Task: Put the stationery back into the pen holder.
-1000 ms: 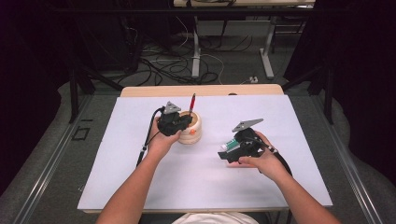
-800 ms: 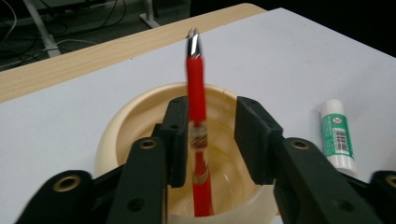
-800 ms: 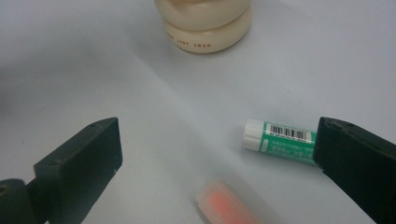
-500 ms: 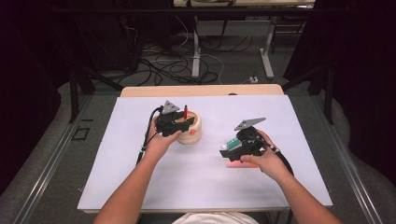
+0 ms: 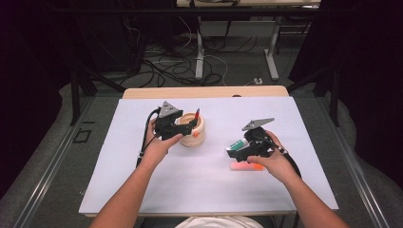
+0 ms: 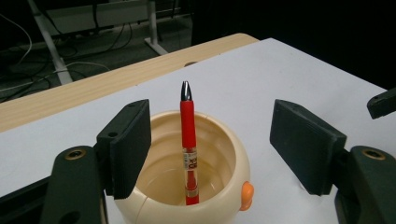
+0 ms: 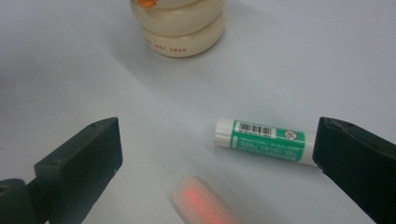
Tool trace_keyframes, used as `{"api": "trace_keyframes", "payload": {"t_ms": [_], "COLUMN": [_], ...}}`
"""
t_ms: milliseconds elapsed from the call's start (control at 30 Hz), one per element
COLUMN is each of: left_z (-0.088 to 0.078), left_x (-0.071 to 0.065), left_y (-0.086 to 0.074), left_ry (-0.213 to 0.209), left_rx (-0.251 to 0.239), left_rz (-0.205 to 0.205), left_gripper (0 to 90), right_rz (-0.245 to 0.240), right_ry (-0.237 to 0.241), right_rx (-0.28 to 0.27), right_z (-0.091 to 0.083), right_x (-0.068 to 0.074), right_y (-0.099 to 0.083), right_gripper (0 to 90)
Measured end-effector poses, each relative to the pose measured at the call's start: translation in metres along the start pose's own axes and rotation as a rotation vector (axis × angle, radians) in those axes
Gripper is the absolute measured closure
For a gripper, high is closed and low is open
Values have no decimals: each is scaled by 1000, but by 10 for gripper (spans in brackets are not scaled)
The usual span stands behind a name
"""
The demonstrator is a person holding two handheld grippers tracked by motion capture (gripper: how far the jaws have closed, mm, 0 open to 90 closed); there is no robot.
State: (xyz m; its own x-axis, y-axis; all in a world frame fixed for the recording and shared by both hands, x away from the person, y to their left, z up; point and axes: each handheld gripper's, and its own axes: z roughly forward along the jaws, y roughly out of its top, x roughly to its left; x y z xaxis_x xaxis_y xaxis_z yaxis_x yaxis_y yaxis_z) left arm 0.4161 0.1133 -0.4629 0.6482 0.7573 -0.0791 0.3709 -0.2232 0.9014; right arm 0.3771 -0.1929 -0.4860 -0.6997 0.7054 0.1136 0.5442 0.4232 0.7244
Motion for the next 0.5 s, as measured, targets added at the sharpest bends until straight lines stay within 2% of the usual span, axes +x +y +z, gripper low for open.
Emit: {"api": "trace_keyframes", "payload": {"t_ms": [100,267,367,400,500], "left_z": [-6,-16,-22,-24,-29], "left_x": [0,-3,-5,-6,-8], "left_y": [1,-1,-2,-3,-5], "left_ry": [-2,-16,-23,-25,-33], "left_rx": [1,4,2,0,5], "left_rz": [-11,-55,-43,-44,-45], "left_gripper": [278,258,225,209,163], "right_rz": [-3,-11,-8,-18,-37], "right_ry": [-6,-21,-23,-24,-40], "right_rx": [9,4,12,5,26], "right_z": [-2,-5,-6,-6,-7], "right_x": [-2,-5,-7,-8,-9], "right_y": [0,1,1,1,1], "right_gripper": [34,69,98,120,150]}}
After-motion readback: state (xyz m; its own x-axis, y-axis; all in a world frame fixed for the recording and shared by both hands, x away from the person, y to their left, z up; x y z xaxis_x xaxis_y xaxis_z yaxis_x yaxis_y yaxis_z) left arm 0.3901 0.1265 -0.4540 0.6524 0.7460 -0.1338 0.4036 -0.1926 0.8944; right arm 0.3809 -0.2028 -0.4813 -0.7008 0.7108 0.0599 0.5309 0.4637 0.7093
